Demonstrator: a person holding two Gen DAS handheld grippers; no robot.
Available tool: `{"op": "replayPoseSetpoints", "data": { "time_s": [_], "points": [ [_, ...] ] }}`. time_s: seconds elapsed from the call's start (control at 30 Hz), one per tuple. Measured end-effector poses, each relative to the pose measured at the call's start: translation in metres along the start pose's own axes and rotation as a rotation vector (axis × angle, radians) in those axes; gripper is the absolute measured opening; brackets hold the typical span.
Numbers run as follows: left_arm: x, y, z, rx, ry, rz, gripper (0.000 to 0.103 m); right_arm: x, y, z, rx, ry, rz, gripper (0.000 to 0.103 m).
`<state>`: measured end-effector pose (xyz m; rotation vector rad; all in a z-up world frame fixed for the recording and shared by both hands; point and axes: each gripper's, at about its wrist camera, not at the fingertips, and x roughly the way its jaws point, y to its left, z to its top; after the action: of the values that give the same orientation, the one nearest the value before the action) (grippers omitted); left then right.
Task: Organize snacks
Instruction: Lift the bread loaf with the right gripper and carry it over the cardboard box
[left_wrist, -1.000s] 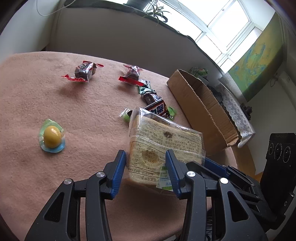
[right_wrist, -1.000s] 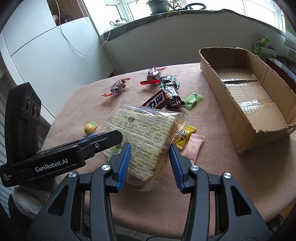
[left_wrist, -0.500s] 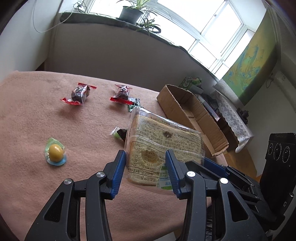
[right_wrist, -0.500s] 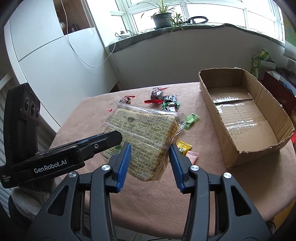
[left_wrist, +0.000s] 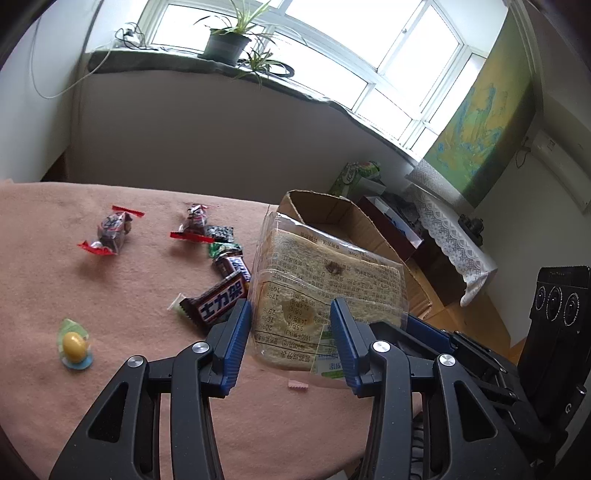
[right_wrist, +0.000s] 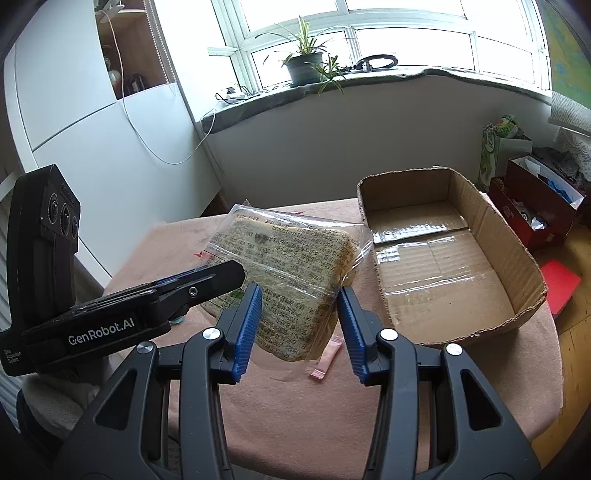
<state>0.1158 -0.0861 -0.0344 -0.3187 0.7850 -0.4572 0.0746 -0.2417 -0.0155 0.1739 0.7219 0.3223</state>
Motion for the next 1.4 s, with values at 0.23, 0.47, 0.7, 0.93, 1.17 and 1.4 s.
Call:
{"op": "replayPoseSetpoints", "data": {
  "time_s": [0.23,0.47,0.7,0.93,1.17,1.4],
  "points": [
    [0.019,-0.025,0.010,0.039,0.006,-0.021,0.043,-0.009,-0.030,0.010,0.023,-0.024,-0.031,0.045],
    [0.046,-0.054,0.020,0.082,0.024,-0.041,0.043,-0.012,-0.068,0.019,0.056,-0.040,-0.074,0.045],
    [0.075,-0.073,0.027,0.110,0.065,-0.057,0.043,-0.009,-0.105,0.023,0.101,-0.035,-0.097,0.045],
    [0.091,-0.084,0.027,0.133,0.094,-0.049,0.043,-0.002,-0.127,0.022,0.133,-0.021,-0.096,0.045],
    [0.103,-0.091,0.028,0.157,0.116,-0.038,0.043,0.004,-0.141,0.021,0.151,-0.006,-0.105,0.045],
    [0.110,-0.097,0.026,0.180,0.126,-0.011,0.042,0.006,-0.144,0.021,0.160,-0.001,-0.129,0.045]
  ]
}}
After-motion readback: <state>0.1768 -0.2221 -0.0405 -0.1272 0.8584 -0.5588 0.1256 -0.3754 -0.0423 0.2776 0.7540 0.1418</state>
